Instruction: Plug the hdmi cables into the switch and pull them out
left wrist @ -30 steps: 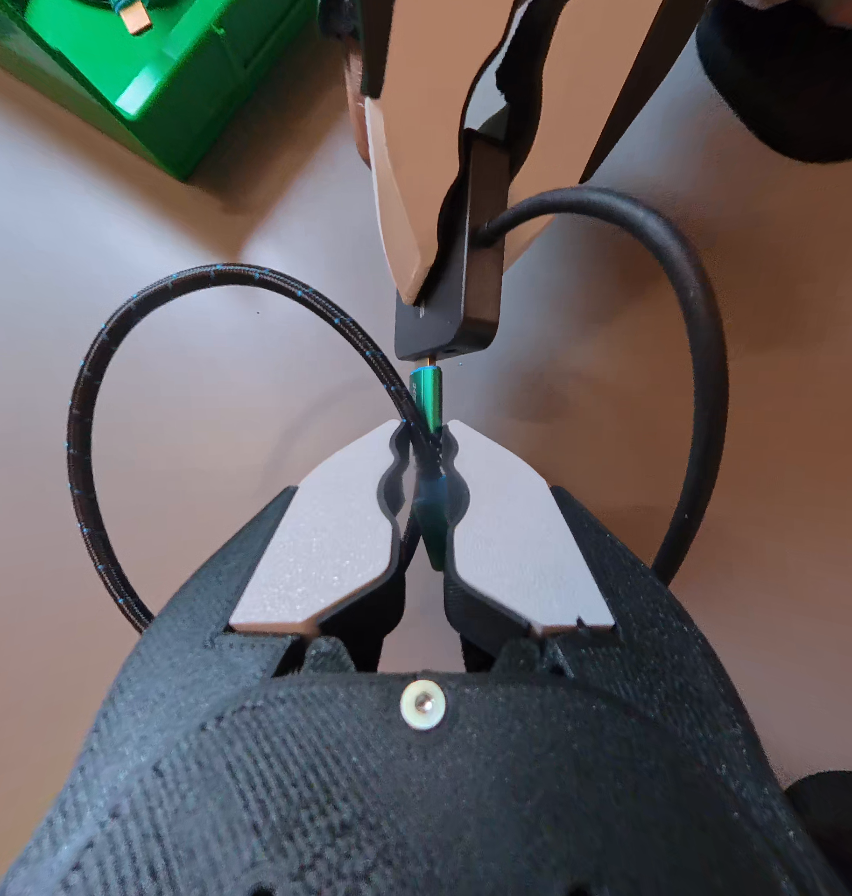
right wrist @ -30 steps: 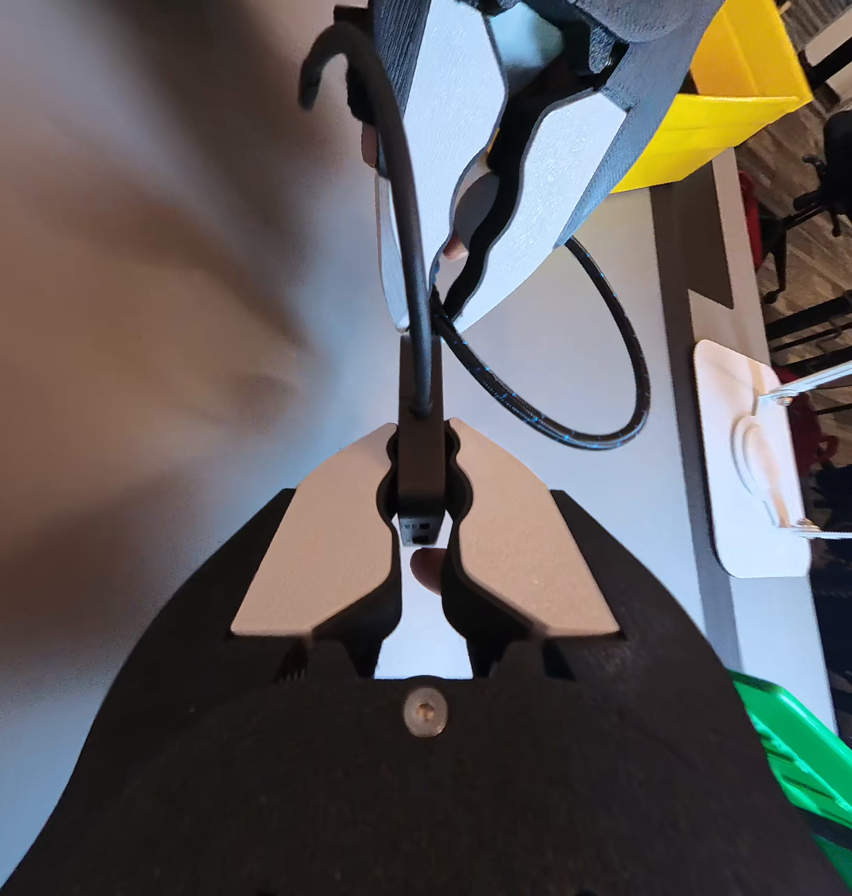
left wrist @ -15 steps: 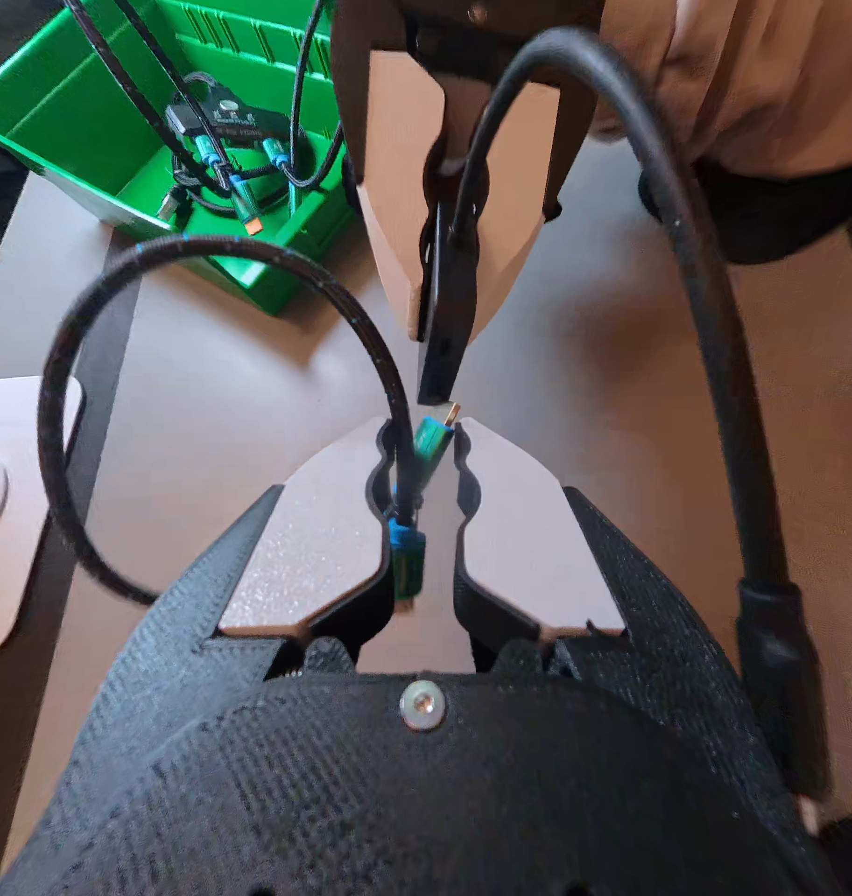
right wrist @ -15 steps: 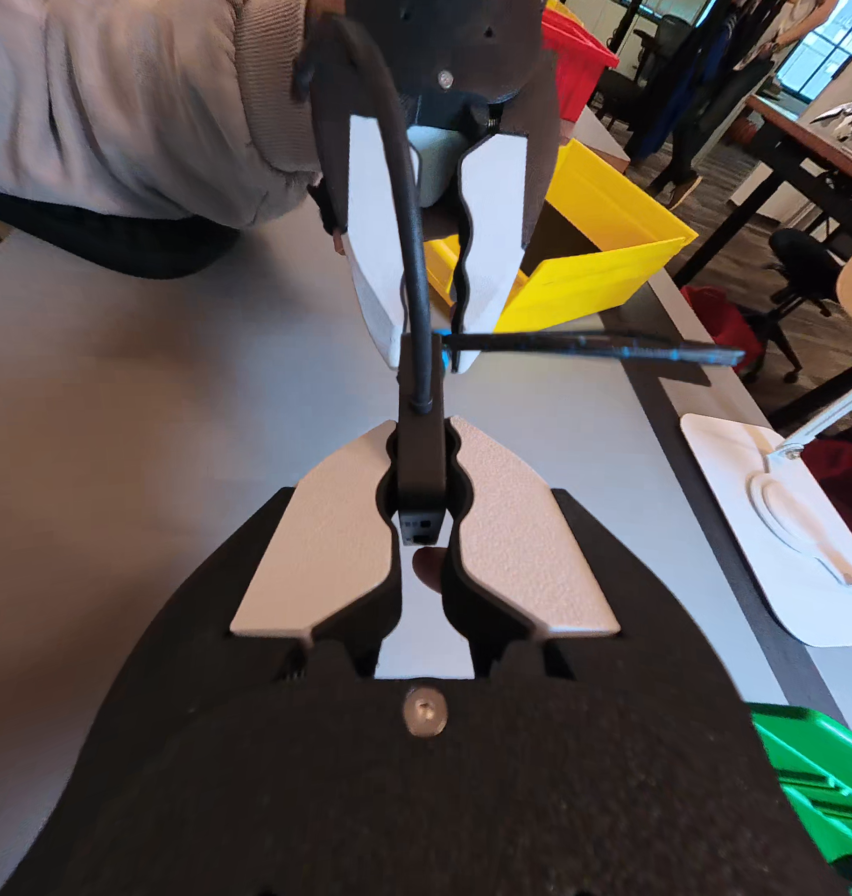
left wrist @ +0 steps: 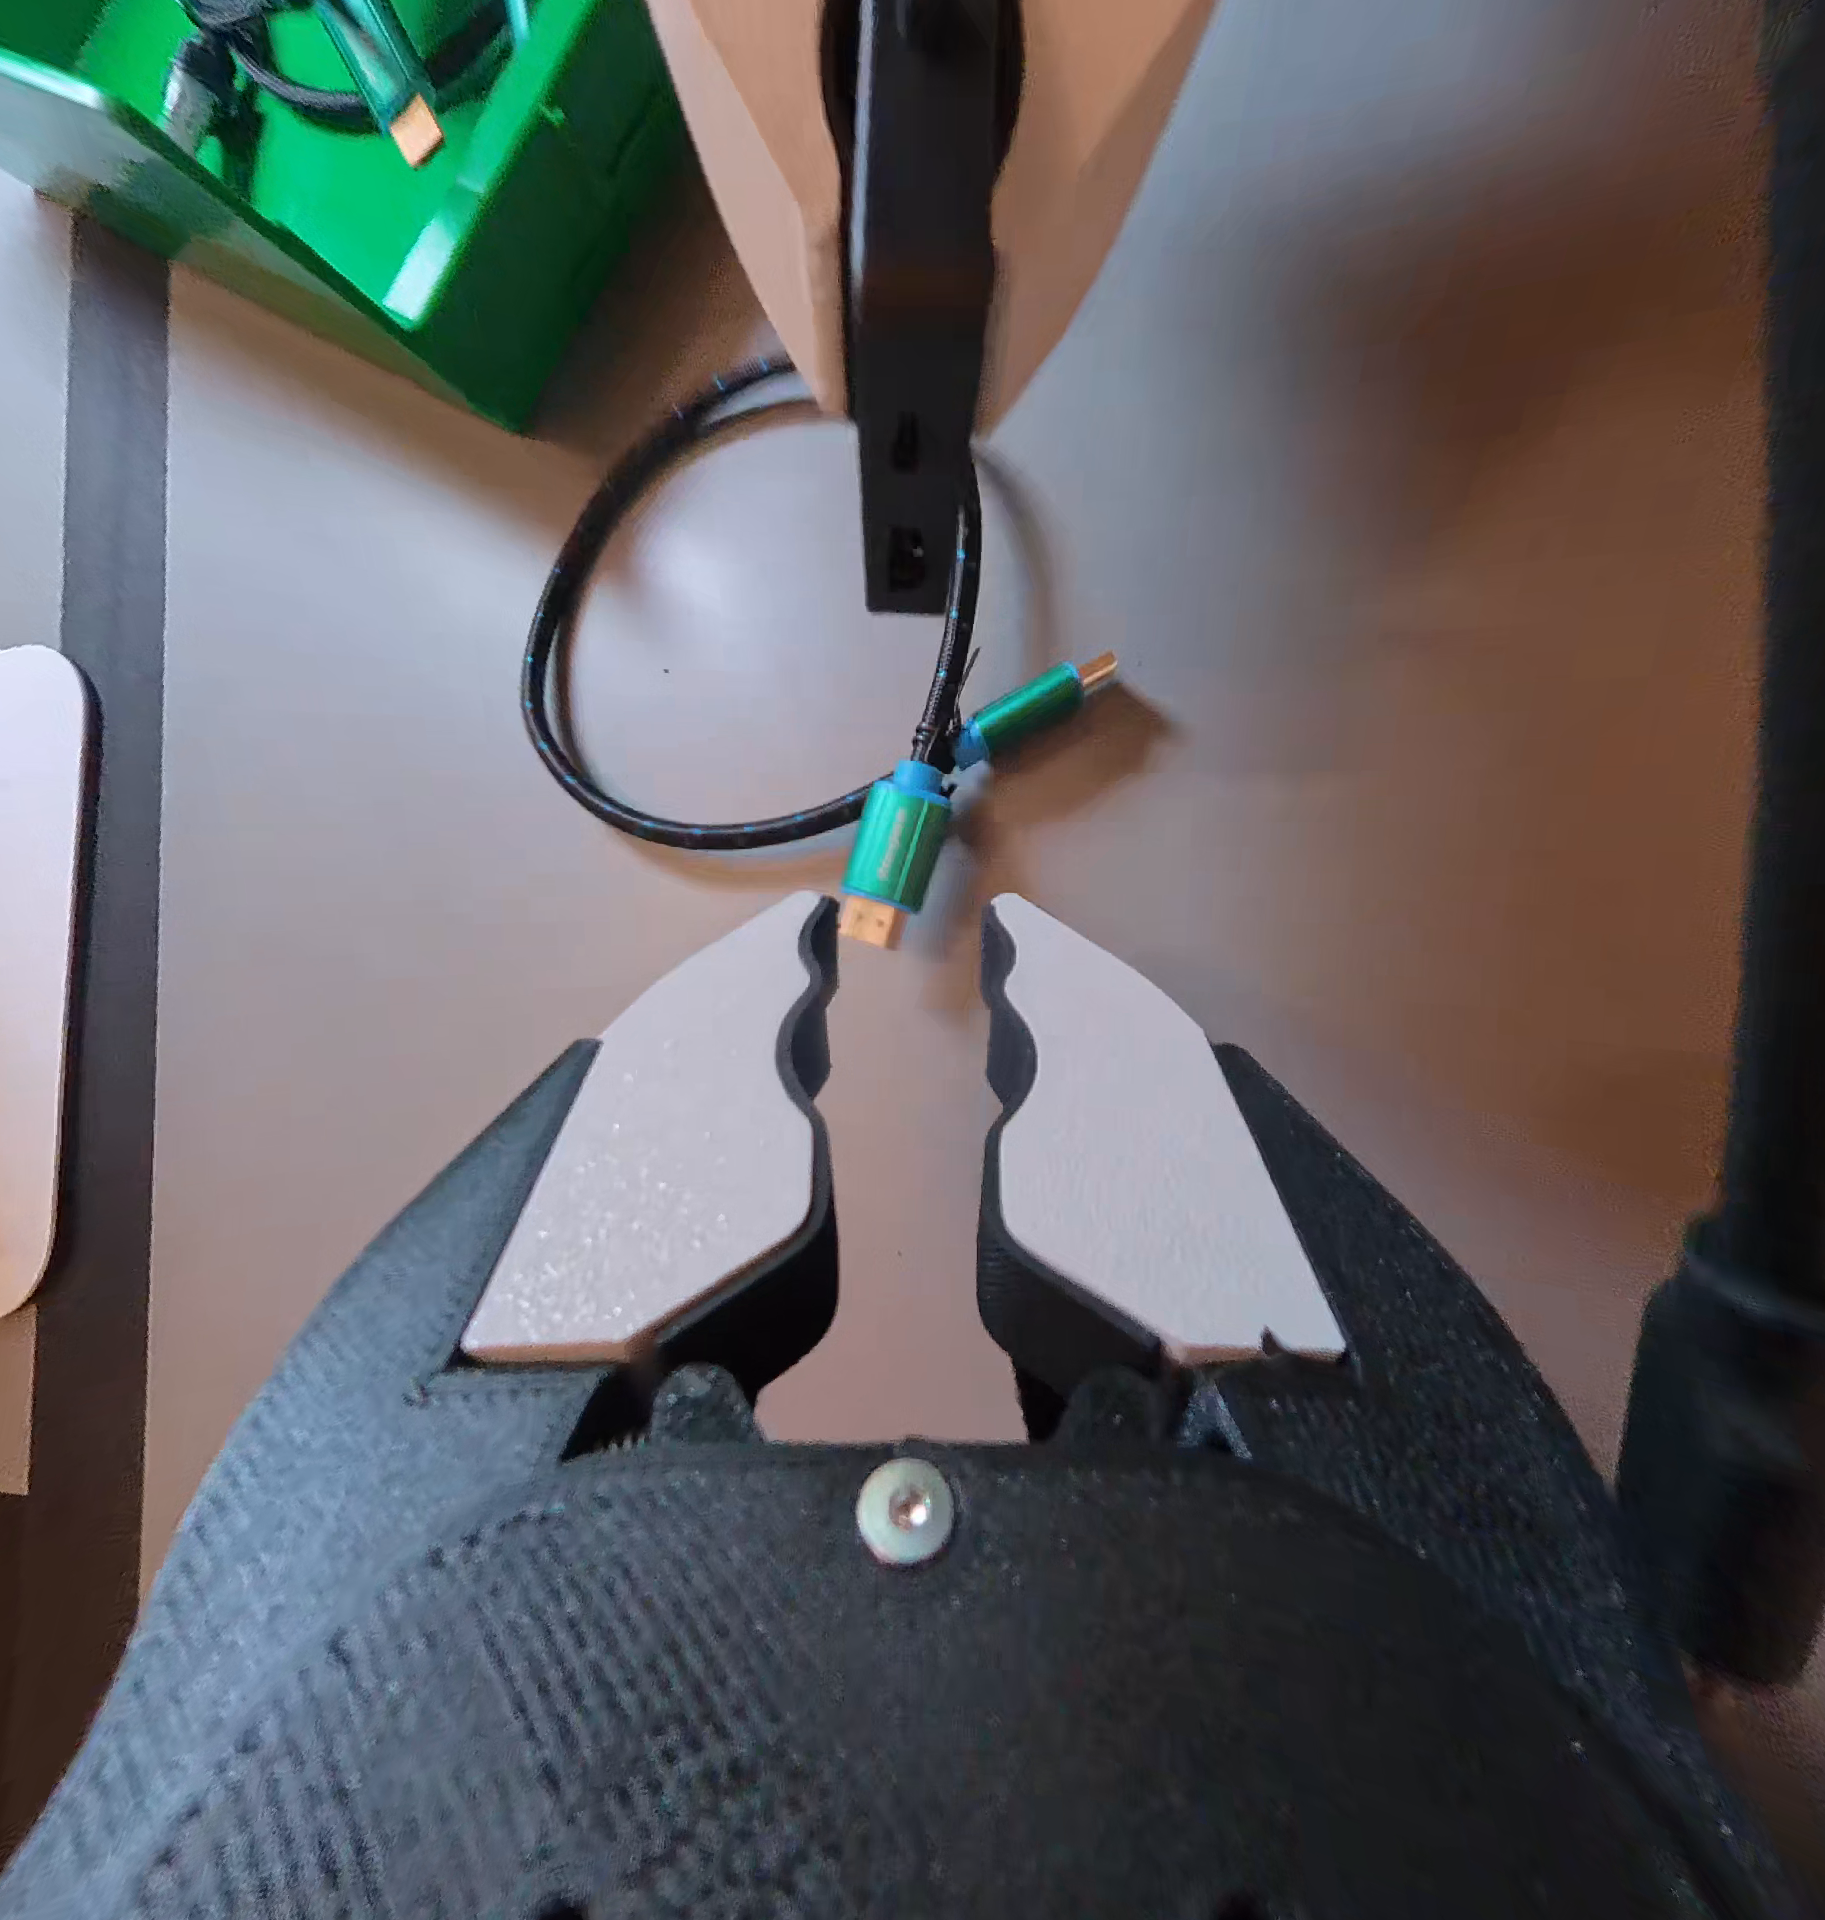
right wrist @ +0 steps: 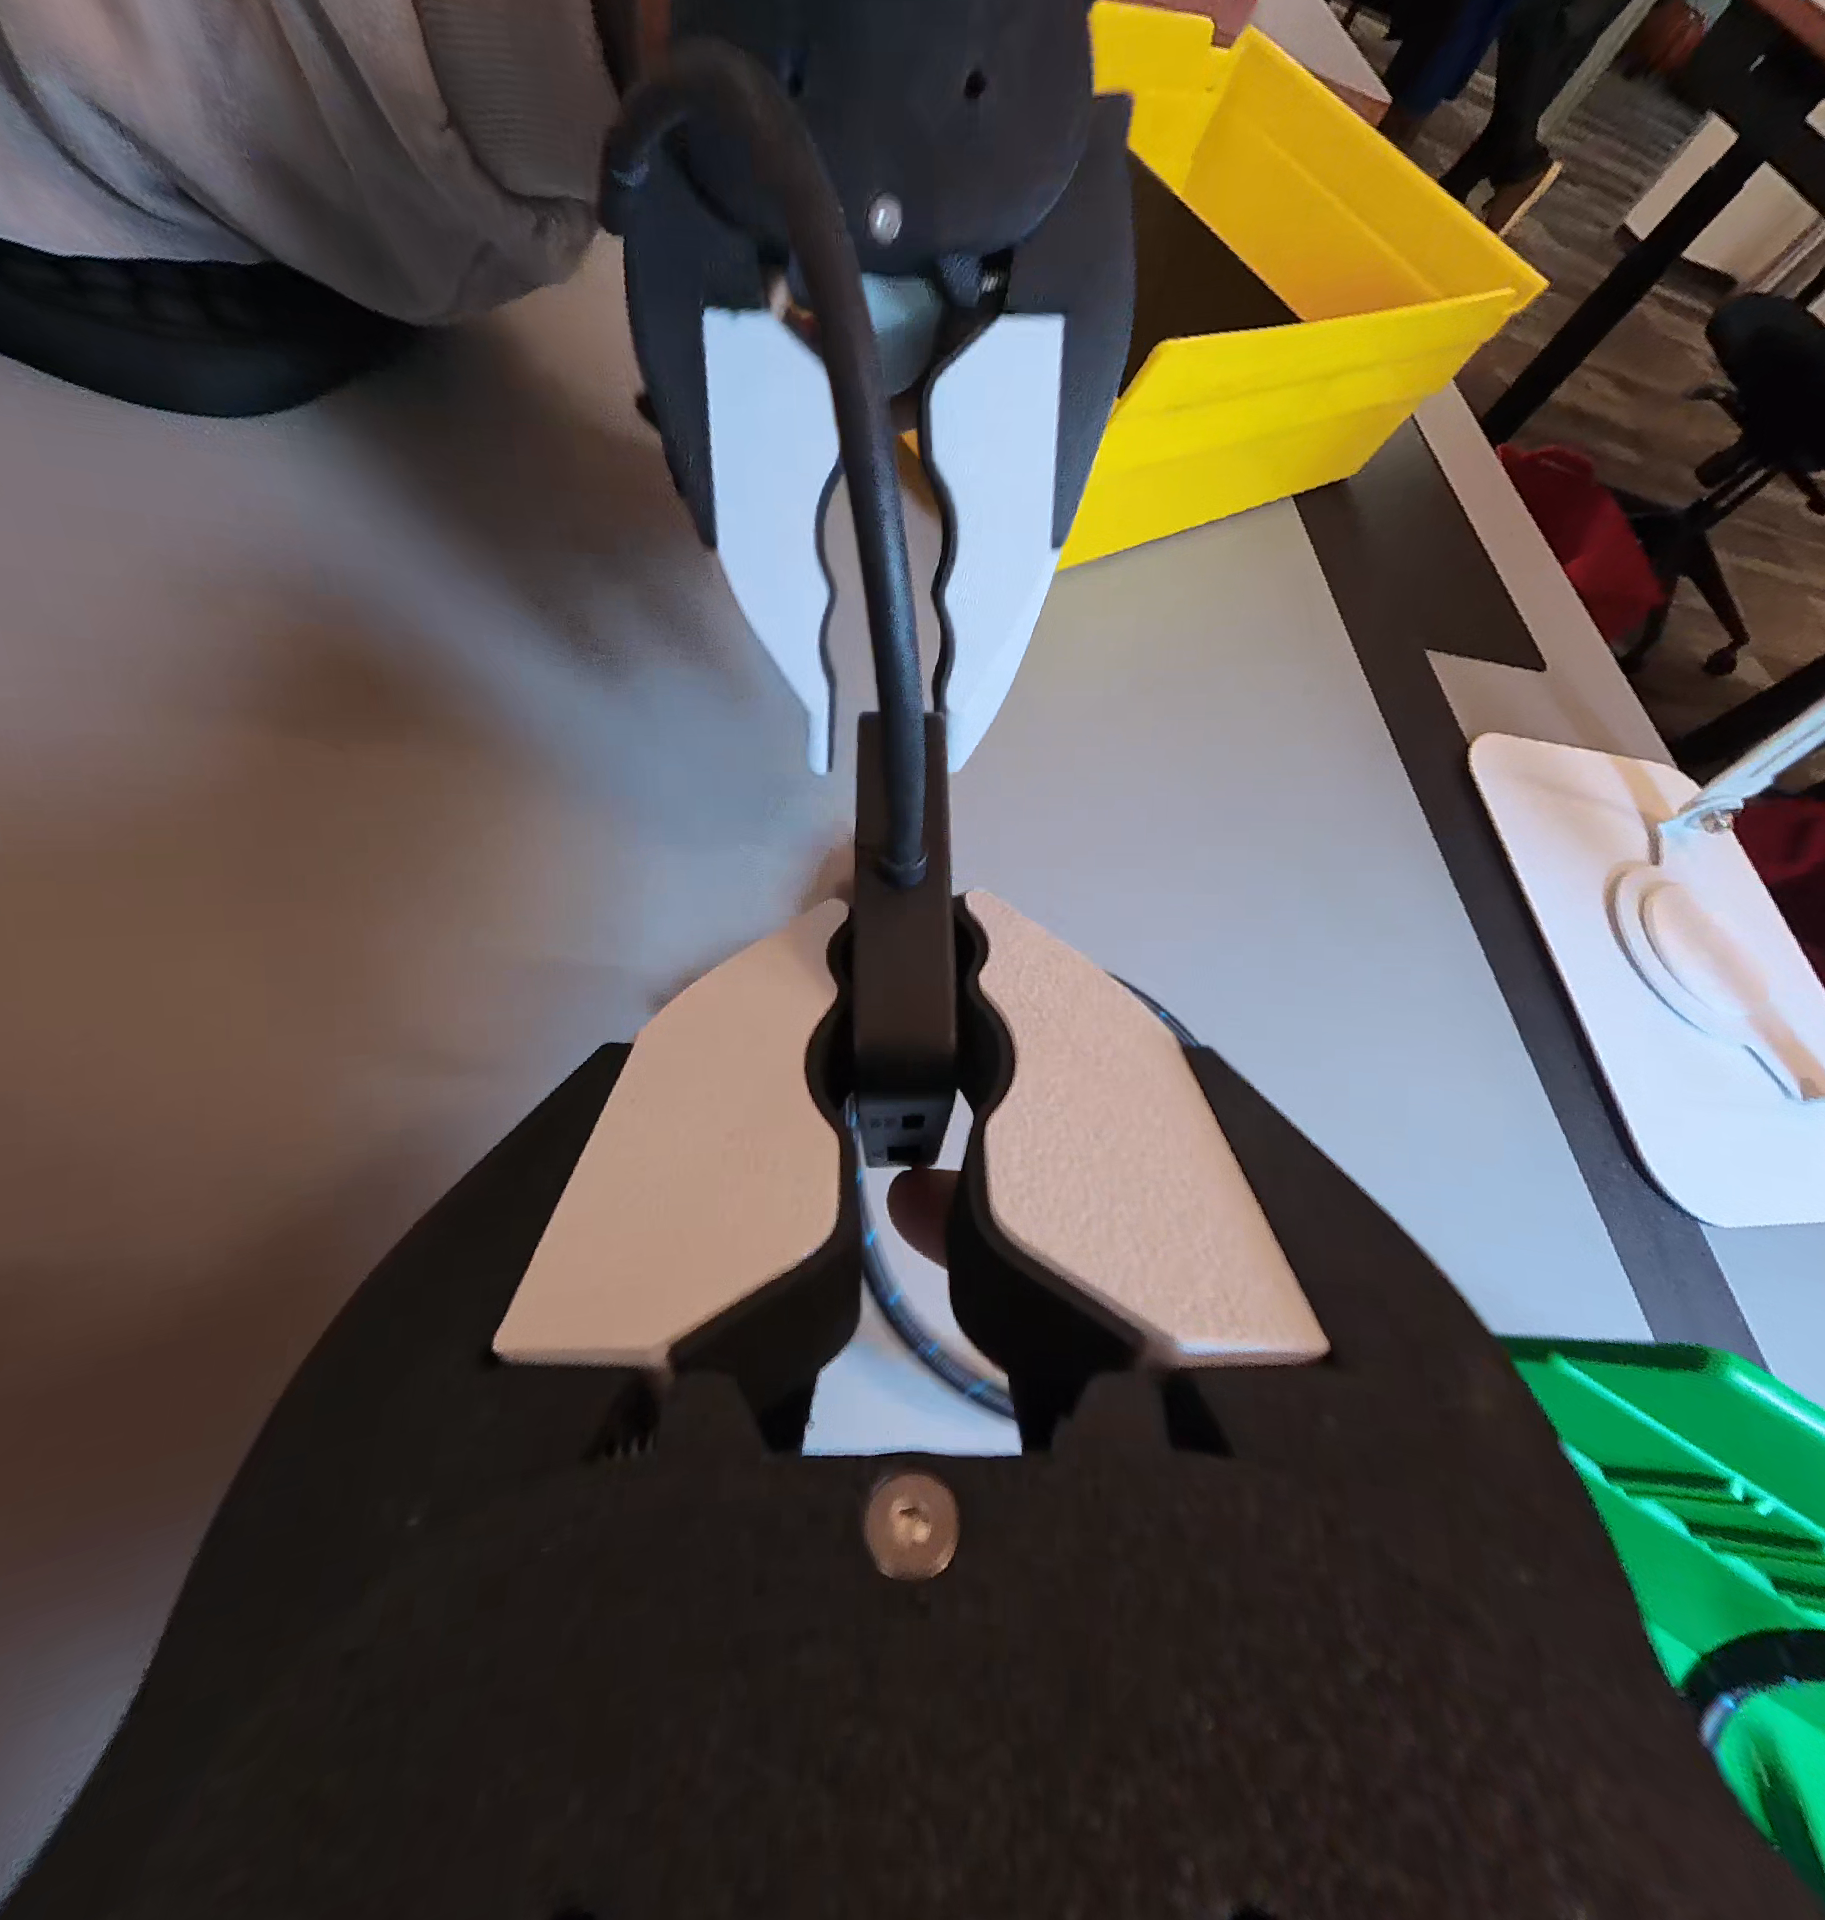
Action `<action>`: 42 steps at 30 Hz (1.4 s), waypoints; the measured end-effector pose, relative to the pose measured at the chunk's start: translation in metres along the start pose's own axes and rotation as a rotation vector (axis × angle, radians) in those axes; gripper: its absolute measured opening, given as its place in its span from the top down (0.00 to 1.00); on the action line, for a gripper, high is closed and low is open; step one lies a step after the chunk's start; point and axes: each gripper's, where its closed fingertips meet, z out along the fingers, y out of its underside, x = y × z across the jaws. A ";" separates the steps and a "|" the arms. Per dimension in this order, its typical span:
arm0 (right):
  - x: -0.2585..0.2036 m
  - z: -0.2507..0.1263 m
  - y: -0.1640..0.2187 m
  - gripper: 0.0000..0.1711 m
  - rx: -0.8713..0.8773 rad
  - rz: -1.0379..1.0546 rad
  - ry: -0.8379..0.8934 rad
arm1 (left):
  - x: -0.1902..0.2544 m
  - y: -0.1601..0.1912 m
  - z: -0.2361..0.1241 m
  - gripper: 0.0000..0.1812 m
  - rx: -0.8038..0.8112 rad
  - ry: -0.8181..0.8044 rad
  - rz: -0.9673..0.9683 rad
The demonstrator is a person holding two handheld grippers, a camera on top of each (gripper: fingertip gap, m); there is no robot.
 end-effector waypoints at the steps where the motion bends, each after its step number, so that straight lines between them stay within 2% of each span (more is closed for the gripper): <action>1: 0.002 -0.002 0.001 0.92 -0.004 0.006 0.004 | -0.001 0.004 0.008 0.83 -0.020 -0.005 0.024; 5: 0.009 -0.019 0.001 0.92 -0.007 0.023 0.016 | -0.001 0.006 0.033 0.77 -0.069 0.011 0.174; 12: 0.020 -0.077 -0.007 0.92 0.044 0.083 0.055 | -0.001 0.007 0.060 0.73 -0.205 0.256 0.328; 15: 0.029 -0.096 -0.013 0.92 0.103 0.095 0.097 | 0.008 -0.006 0.067 0.78 -0.162 0.335 0.350; 18: 0.035 -0.105 -0.011 0.92 0.105 0.093 0.130 | 0.020 -0.018 0.076 0.87 -0.084 0.390 0.279; 20: 0.039 -0.107 -0.011 0.92 0.114 0.091 0.150 | 0.018 -0.022 0.079 0.89 -0.066 0.359 0.195; 23: 0.045 -0.107 -0.011 0.92 0.103 0.066 0.202 | -0.005 -0.010 0.073 0.90 -0.127 0.185 0.078; 28: 0.050 -0.086 -0.009 0.92 0.017 -0.028 0.251 | -0.047 -0.012 0.021 0.91 -0.009 -0.039 -0.204; 31: 0.037 -0.058 -0.015 0.92 -0.018 -0.108 0.212 | -0.058 -0.011 -0.014 0.91 0.026 -0.125 -0.250; 34: 0.022 -0.029 -0.022 0.92 -0.066 -0.212 0.194 | -0.051 -0.009 -0.037 0.91 0.017 -0.141 -0.253; 38: 0.011 -0.004 -0.035 0.92 -0.068 -0.344 0.224 | -0.039 -0.002 -0.048 0.91 -0.070 -0.165 -0.203; 42: 0.010 0.002 -0.044 0.92 -0.037 -0.424 0.282 | -0.033 -0.008 -0.051 0.91 -0.111 -0.199 -0.141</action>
